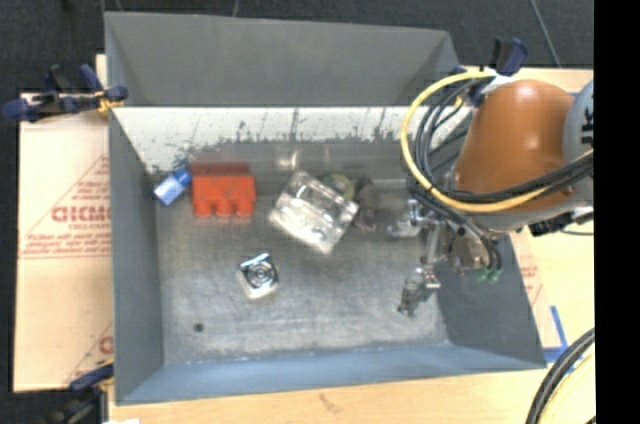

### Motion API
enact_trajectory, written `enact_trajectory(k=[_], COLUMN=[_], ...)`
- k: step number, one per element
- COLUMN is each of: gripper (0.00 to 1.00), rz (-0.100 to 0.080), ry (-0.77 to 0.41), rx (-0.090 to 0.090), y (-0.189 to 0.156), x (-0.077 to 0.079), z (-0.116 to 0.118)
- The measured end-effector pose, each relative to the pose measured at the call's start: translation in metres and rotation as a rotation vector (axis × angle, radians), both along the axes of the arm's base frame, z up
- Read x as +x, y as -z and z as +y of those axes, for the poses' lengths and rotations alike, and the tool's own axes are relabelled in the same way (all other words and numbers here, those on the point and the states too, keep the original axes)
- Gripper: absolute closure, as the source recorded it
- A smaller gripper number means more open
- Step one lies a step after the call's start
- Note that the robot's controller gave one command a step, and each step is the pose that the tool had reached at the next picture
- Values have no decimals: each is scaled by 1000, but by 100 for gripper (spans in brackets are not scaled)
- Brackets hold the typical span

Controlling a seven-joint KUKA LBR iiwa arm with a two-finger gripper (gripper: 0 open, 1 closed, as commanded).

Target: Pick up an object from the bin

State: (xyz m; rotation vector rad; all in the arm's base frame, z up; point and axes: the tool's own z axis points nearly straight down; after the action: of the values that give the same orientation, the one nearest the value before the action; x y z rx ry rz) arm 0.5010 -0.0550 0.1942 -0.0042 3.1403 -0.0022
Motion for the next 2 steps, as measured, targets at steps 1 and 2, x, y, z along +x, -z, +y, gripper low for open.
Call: enact_trajectory(k=[1, 2], gripper=[0, 0], rz=[-5, -8], ry=[-9, 5], rx=[1, 0], y=[62, 82], x=[85, 93], z=[18, 27])
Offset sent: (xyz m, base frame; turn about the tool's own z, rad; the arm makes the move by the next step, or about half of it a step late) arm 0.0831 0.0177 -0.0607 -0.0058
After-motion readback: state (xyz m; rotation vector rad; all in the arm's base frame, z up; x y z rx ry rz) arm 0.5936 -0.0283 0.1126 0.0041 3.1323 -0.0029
